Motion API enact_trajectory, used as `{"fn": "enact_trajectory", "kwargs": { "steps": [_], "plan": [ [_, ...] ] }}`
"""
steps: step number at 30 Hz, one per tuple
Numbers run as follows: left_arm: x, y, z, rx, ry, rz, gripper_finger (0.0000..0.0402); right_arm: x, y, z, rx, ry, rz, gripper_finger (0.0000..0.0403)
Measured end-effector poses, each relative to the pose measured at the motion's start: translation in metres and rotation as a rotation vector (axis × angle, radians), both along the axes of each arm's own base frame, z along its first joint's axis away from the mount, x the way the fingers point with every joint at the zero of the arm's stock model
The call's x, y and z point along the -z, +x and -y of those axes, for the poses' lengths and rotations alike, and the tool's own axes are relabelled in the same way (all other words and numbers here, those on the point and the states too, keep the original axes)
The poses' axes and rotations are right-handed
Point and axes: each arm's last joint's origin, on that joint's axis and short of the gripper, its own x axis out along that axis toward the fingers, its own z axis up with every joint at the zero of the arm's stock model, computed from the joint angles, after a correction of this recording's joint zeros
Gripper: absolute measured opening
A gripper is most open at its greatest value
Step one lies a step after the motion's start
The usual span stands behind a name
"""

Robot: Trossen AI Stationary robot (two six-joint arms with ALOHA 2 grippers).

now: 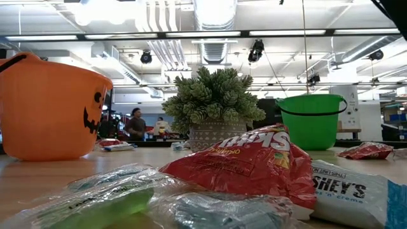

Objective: Sort candy
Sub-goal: Put the red candy into the orange bucket

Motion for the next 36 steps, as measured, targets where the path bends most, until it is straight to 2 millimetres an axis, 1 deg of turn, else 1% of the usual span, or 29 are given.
{"fn": "enact_trajectory", "kwargs": {
  "steps": [10, 23, 25, 27, 36],
  "plan": [
    [0.004, 0.001, 0.0, 0.011, 0.002, -0.037, 0.0191, -0.012, -0.005, 0.001, 0.004, 0.001, 0.045, 0.0011],
    [0.009, 0.012, -0.004, 0.067, 0.042, -0.044, 0.0187, -0.015, -0.003, 0.002, 0.008, 0.005, 0.084, 0.0011],
    [0.009, 0.012, -0.003, 0.079, 0.05, -0.039, 0.0174, -0.015, -0.003, 0.002, 0.008, 0.005, 0.081, 0.0011],
    [0.009, 0.012, -0.003, 0.09, 0.066, -0.034, 0.0152, -0.015, -0.003, 0.002, 0.007, 0.005, 0.077, 0.0011],
    [0.009, 0.009, -0.002, 0.124, 0.123, -0.026, 0.0016, -0.014, -0.003, 0.002, 0.005, 0.006, 0.071, 0.0012]
  ]
}}
